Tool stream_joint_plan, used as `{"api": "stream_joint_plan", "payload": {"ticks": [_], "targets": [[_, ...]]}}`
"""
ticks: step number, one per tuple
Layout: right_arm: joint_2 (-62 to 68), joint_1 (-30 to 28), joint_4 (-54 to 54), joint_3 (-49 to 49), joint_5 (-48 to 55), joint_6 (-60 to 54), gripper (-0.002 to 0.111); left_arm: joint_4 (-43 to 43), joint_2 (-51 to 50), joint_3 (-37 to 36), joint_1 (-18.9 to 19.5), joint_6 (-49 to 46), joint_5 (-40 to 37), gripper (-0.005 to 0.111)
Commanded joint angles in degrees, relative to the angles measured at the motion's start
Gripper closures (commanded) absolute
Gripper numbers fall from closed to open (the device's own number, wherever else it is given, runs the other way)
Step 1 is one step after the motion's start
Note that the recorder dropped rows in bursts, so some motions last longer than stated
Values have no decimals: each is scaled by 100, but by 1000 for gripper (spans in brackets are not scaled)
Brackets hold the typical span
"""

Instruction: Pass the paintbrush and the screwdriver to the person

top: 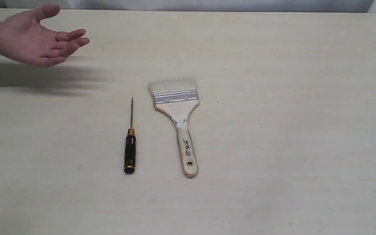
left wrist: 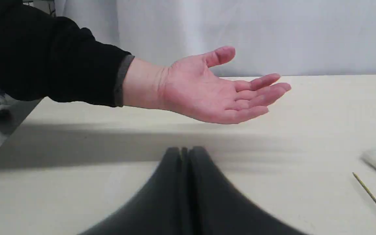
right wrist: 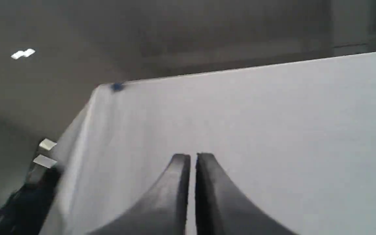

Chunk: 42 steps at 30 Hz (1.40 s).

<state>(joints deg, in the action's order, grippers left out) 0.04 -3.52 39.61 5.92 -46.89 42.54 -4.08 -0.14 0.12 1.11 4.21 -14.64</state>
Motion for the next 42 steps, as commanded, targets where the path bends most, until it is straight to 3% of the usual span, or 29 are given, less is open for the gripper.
{"api": "stream_joint_plan", "payload": {"ticks": [1,5,8,14,21,26,29,32,34,37,40,42], "targets": [[97,-47,3817,1008,122,2172,104,15,14,-12,-47,12,35,107],[457,-69,5720,2040,742,4782,104,15,14,-12,-47,12,35,107],[786,-85,6034,2791,1379,6798,104,15,14,-12,-47,12,35,107],[1572,-380,6034,3793,935,6933,104,0,14,-12,-47,12,47,107],[2558,-654,6034,3508,1188,7074,104,-14,14,-12,-47,12,33,107],[3203,-734,6034,3058,1562,5656,104,-3,14,-12,-47,12,36,107],[3350,-546,6034,2761,1573,3615,104,9,14,-12,-47,12,36,107],[3429,-76,6034,2638,1573,889,104,9,14,-12,-47,12,36,107],[3459,220,5992,2637,2166,-450,104,9,14,-12,-47,12,36,107],[3459,512,5188,2737,4452,-619,104,9,14,-12,-47,12,36,107],[3602,799,3908,3167,6619,7,104,9,14,-12,-47,12,36,107],[3832,1098,3172,3559,7337,616,104,20,14,-12,-47,12,22,107]]}}
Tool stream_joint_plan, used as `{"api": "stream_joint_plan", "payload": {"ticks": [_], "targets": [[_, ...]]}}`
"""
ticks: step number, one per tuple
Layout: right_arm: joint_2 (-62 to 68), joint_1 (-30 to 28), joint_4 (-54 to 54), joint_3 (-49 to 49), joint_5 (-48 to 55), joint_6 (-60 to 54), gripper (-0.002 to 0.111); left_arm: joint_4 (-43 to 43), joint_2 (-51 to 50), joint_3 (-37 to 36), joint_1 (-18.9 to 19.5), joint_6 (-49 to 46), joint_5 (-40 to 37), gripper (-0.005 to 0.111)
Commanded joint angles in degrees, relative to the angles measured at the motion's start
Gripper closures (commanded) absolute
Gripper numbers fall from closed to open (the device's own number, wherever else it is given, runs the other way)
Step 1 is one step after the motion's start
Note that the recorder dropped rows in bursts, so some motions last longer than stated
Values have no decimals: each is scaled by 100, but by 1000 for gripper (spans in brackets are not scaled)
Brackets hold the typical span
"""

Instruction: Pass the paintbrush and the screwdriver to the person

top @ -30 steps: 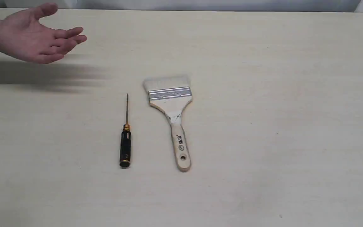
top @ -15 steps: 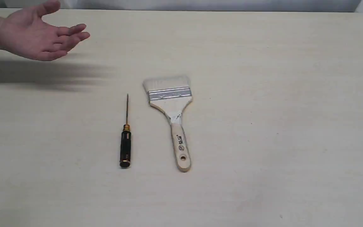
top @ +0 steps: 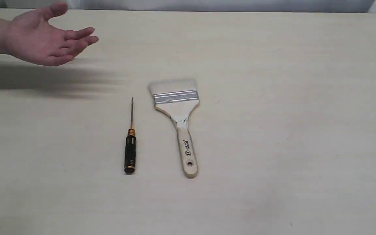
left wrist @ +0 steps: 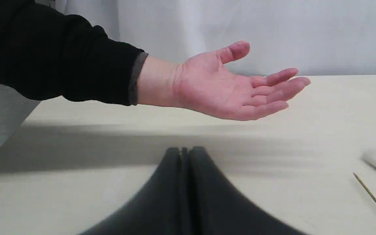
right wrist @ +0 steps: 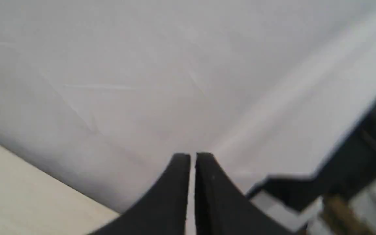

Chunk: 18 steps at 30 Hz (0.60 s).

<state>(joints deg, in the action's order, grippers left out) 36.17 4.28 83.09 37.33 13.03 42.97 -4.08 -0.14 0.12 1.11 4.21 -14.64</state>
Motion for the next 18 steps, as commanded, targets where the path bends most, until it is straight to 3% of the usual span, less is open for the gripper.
{"api": "stream_joint_plan", "payload": {"ticks": [1,5,8,15,18], "targets": [[335,447,-1741,648,1575,511,104,20,14,-12,-47,12,22,107],[756,1045,-5378,1384,2331,-2010,104,20,14,-12,-47,12,22,107],[1225,1523,-7153,1507,2422,-3173,104,20,14,-12,-47,12,22,107],[2344,2617,-8842,1507,1370,-5480,103,20,14,-12,-47,12,22,107],[2838,2987,-9817,1507,463,-5747,90,20,14,-12,-47,12,22,107]]}}
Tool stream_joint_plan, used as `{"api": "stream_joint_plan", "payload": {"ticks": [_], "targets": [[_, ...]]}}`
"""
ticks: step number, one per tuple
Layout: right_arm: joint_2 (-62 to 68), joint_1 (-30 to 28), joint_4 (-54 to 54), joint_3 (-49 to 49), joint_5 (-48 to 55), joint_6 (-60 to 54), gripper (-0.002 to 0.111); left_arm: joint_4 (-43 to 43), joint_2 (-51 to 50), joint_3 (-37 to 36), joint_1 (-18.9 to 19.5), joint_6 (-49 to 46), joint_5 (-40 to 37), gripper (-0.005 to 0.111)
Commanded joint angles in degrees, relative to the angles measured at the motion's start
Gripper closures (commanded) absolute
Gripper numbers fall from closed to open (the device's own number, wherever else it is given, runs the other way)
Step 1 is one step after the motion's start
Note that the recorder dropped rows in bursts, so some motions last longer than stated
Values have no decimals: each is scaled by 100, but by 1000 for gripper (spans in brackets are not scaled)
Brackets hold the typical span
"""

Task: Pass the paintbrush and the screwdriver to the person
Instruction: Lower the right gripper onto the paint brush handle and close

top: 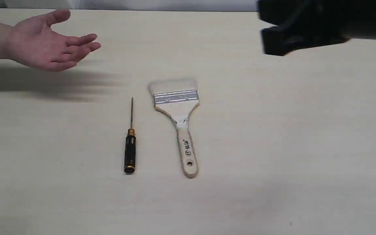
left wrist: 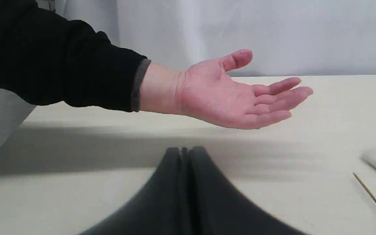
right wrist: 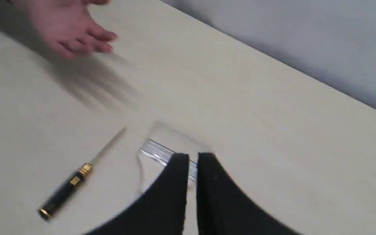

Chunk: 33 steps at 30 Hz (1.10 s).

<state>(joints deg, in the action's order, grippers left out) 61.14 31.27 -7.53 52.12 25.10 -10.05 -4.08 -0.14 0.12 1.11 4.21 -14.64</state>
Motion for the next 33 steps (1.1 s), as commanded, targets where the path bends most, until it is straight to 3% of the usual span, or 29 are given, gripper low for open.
{"api": "stream_joint_plan", "payload": {"ticks": [1,4,6,12,19,26,33], "targets": [[480,375,-877,28,-1014,-501,84,20,14,-12,-47,12,22,107],[1022,590,-958,28,-1545,-495,60,20,14,-12,-47,12,22,107],[1394,615,-958,39,-1628,-386,52,20,14,-12,-47,12,22,107],[2516,615,-958,401,-1194,82,57,10,14,-12,-47,12,41,107],[3985,615,-933,1654,308,438,58,10,14,-12,-47,12,41,107],[4974,615,686,2745,1706,1897,63,10,14,-12,-47,12,41,107],[5493,615,838,2966,2073,1997,63,10,14,-12,-47,12,41,107]]}}
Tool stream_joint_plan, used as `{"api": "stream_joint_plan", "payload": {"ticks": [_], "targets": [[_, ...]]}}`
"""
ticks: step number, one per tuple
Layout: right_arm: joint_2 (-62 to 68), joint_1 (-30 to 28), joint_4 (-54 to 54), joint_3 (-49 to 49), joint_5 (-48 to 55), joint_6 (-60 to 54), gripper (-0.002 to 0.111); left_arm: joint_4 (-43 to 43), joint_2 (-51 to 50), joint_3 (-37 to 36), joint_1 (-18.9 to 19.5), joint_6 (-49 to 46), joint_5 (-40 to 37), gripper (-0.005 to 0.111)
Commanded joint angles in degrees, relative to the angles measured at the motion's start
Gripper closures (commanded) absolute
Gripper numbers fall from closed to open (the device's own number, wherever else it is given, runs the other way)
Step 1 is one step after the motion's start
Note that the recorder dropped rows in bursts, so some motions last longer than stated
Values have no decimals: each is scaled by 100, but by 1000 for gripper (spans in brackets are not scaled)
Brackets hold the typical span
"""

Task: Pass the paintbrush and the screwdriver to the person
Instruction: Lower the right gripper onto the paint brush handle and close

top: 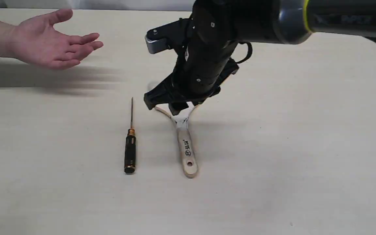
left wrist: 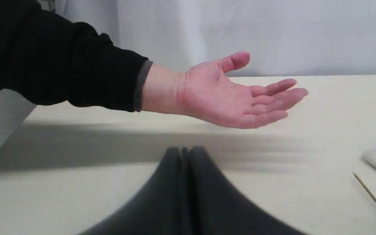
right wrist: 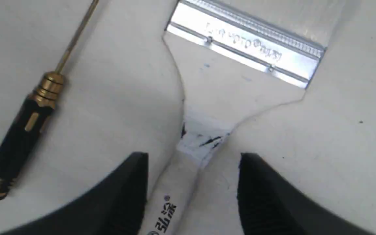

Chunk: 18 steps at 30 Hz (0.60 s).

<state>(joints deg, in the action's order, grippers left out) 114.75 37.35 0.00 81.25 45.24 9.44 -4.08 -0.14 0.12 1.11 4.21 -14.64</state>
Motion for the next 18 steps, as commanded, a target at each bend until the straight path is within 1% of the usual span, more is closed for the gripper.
{"api": "stream_joint_plan", "payload": {"ticks": [1,12,18], "targets": [[178,7,95,65,44,47,63,10,14,-12,-47,12,41,107],[875,7,-214,65,-337,58,63,21,14,-12,-47,12,22,107],[1119,7,-122,65,-526,432,63,21,14,-12,-47,12,22,107]]}}
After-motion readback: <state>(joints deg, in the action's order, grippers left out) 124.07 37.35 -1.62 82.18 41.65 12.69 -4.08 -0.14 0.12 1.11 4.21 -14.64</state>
